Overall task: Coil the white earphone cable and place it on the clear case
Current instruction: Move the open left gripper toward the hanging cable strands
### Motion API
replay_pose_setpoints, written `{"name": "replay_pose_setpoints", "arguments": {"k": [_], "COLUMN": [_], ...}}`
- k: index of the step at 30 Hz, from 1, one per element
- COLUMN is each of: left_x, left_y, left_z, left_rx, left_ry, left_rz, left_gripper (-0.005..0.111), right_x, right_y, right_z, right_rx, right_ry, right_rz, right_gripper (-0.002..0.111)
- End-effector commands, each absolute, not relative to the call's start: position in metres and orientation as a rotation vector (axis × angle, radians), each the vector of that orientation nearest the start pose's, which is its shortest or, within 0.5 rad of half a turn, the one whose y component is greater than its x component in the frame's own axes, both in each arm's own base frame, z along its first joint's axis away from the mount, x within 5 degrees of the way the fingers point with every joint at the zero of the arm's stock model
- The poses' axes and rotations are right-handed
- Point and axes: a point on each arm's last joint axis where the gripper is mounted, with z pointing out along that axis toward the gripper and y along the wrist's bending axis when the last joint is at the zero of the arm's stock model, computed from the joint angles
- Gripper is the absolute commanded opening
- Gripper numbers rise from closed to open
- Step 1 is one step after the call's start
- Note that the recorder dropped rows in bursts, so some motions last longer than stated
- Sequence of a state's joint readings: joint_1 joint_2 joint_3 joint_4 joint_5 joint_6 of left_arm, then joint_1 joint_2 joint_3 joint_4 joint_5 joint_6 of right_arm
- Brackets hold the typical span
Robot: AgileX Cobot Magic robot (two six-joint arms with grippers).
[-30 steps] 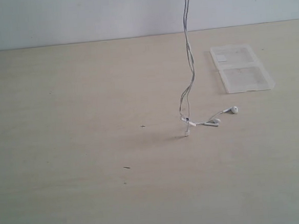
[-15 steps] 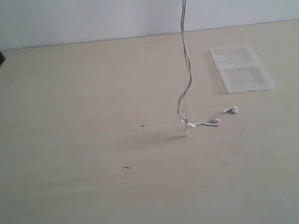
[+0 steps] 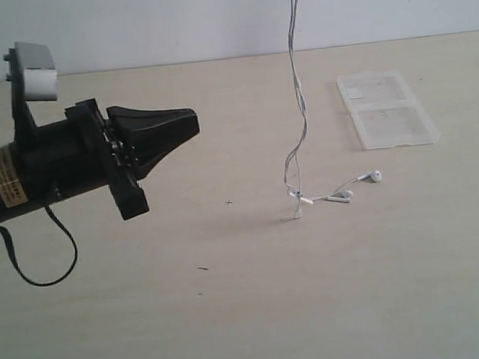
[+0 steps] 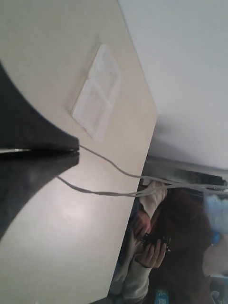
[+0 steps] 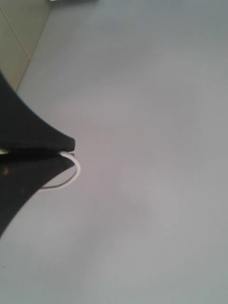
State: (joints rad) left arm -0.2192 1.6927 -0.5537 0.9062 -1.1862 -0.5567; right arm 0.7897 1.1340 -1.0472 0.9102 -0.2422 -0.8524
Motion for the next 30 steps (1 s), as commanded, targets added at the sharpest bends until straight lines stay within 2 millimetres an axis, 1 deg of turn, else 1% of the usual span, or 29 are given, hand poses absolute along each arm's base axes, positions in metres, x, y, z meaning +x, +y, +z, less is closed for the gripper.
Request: {"name": "replay_pose_setpoints", "arguments": {"k": [1, 3, 7, 12, 13, 15, 17, 19, 22, 30], "left_x": [0.27, 0.276, 0.285, 0.295, 0.298, 0.302, 0.307, 0.312, 0.313, 0.305], "left_y": [-0.131, -0.132, -0.145, -0.17, -0.175, -0.184, -0.187, -0.188, -0.189, -0.192], "left_z": [0.174, 0.17, 0.168, 0.174, 0.177, 0.18, 0.183, 0.183, 0.182, 0.18], "left_rx": [0.732, 0.731, 0.761, 0.824, 0.826, 0.802, 0.765, 0.762, 0.764, 0.87], "left_ry": [1.541, 1.546, 1.524, 1.449, 1.432, 1.412, 1.404, 1.414, 1.416, 1.388], "left_rz": [-0.96, -0.961, -0.979, -1.007, -1.011, -1.016, -1.011, -0.996, -0.997, -1.036], "left_gripper": [0.006, 0.014, 0.03, 0.047, 0.052, 0.061, 0.07, 0.074, 0.074, 0.074], "right_x": [0.191, 0.191, 0.191, 0.191, 0.191, 0.191, 0.191, 0.191, 0.191, 0.191], "right_y": [0.169, 0.169, 0.169, 0.169, 0.169, 0.169, 0.169, 0.168, 0.168, 0.167], "right_z": [0.433, 0.433, 0.434, 0.434, 0.434, 0.434, 0.434, 0.434, 0.434, 0.435], "right_rx": [-0.377, -0.377, -0.376, -0.375, -0.375, -0.375, -0.375, -0.371, -0.361, -0.354], "right_ry": [1.389, 1.389, 1.387, 1.388, 1.388, 1.388, 1.388, 1.386, 1.381, 1.378], "right_rz": [0.552, 0.552, 0.553, 0.554, 0.554, 0.554, 0.554, 0.552, 0.548, 0.544], "right_gripper": [0.0, 0.0, 0.0, 0.0, 0.0, 0.0, 0.0, 0.0, 0.0, 0.0]}}
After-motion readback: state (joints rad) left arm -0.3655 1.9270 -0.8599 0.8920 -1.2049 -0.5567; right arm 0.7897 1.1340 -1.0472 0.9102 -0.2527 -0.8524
